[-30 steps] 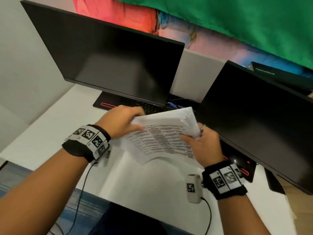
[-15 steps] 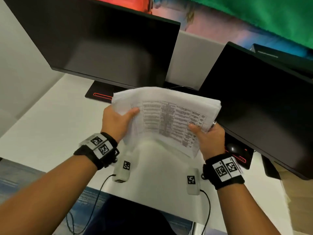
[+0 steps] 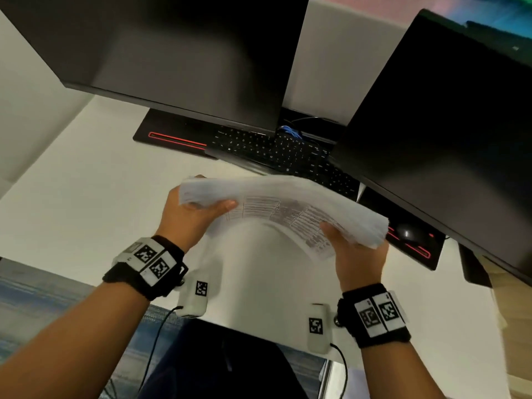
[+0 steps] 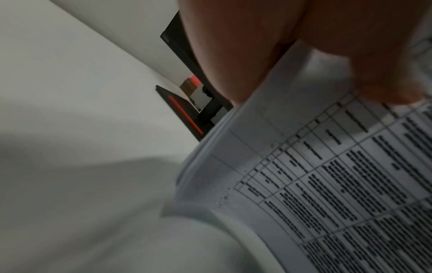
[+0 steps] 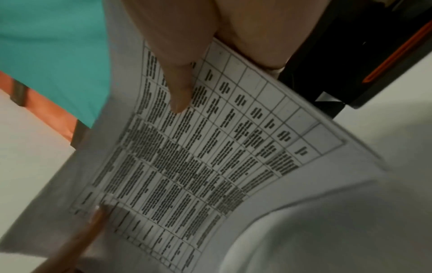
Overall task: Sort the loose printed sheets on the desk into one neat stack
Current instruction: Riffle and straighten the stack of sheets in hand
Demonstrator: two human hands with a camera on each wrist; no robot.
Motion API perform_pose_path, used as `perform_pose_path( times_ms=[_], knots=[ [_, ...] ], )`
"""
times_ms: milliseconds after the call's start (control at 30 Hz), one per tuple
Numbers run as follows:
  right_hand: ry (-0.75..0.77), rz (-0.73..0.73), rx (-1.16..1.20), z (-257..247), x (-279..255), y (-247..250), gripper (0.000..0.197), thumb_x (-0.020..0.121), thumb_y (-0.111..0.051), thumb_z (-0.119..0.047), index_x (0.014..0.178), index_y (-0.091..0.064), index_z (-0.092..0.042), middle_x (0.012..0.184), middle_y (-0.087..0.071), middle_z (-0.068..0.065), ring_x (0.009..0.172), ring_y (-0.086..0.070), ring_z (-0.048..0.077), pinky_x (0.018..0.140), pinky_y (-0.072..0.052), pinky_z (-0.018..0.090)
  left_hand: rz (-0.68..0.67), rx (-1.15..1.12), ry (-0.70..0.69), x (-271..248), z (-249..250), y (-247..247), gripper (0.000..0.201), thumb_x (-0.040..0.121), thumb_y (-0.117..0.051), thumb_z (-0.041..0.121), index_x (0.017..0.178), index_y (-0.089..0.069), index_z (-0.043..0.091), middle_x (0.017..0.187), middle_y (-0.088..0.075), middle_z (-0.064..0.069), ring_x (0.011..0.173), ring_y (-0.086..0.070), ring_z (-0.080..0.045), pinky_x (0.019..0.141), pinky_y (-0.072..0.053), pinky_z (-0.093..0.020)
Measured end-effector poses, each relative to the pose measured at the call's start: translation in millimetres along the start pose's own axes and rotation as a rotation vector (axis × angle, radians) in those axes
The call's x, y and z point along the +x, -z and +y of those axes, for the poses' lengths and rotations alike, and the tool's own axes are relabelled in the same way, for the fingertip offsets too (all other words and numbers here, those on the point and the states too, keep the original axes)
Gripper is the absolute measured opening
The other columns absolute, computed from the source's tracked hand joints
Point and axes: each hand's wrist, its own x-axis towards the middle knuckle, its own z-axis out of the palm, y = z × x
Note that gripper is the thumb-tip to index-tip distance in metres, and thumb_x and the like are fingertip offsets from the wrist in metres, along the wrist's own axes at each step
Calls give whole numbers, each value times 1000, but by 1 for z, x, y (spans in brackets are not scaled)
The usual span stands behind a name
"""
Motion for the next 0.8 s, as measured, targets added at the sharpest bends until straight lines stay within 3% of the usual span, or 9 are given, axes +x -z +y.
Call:
perform_pose_path(
  times_ms=[67, 133, 200, 300, 367, 433, 567, 667, 800],
  knots=[
    [11, -19, -60, 4, 3, 0, 38, 72, -86, -5, 98, -70, -29, 91, -74, -9, 87, -72, 3, 72, -62, 27, -28, 25, -12, 1, -4, 1, 43, 56, -92, 37, 87, -64, 28, 80, -70, 17, 76, -66, 0, 67, -52, -17],
    [-14, -11, -25, 7, 3, -2, 57, 72, -85, -4, 121, -59, -17, 111, -67, 0, 101, -69, 10, 76, -61, 26, 3, 5, -22, -1, -5, -1, 41, 59, -82, 45, 92, -61, 30, 83, -68, 19, 78, -64, 2, 69, -50, -17],
    [94, 31, 44, 5, 7, -5, 65, 77, -81, 0, 128, -47, -23, 121, -59, 4, 110, -64, 12, 80, -60, 26, 67, -9, -90, 2, 2, -6, 32, 71, -71, 47, 95, -59, 30, 85, -67, 17, 78, -62, 6, 69, -49, -13],
    [365, 93, -37, 1, 8, -8, 49, 85, -72, 1, 121, -46, -22, 126, -55, 3, 114, -60, 18, 87, -56, 32, 149, 18, -169, 5, 12, -15, 21, 83, -62, 44, 99, -58, 30, 93, -62, 13, 82, -60, 3, 72, -50, -15],
    [488, 127, -183, 0, 8, -8, 37, 89, -67, -4, 114, -53, -28, 129, -55, 2, 119, -57, 15, 95, -51, 32, 197, 30, -172, 7, 15, -19, 19, 87, -61, 38, 103, -58, 28, 99, -61, 14, 90, -60, -5, 79, -53, -27],
    [492, 144, -265, -2, 9, -8, 28, 92, -65, -9, 103, -59, -34, 130, -55, 0, 121, -55, 10, 100, -48, 31, 222, 35, -156, 11, 16, -20, 17, 90, -60, 31, 106, -58, 24, 101, -60, 16, 94, -59, -8, 85, -53, -37],
    [528, 129, -319, -2, 12, -5, 12, 91, -67, -3, 91, -69, -15, 130, -52, -10, 125, -55, 18, 106, -45, 35, 243, -10, -140, 14, 21, -21, 14, 91, -57, 24, 104, -61, 20, 103, -64, 2, 97, -61, -18, 87, -52, -42],
    [502, 120, -311, -2, 12, -4, 12, 92, -66, -4, 92, -68, -16, 128, -55, -3, 121, -55, 6, 103, -44, 24, 224, -57, -121, 16, 24, -22, 12, 92, -56, 20, 101, -63, 22, 106, -67, -11, 97, -62, -29, 83, -53, -41],
    [485, 132, -294, -7, 12, -5, 18, 90, -68, -6, 103, -63, -18, 124, -57, 3, 115, -53, -4, 98, -43, 16, 217, -73, -111, 19, 31, -21, 12, 91, -56, 19, 93, -66, 25, 103, -70, -12, 98, -63, -30, 87, -51, -42]
  ],
)
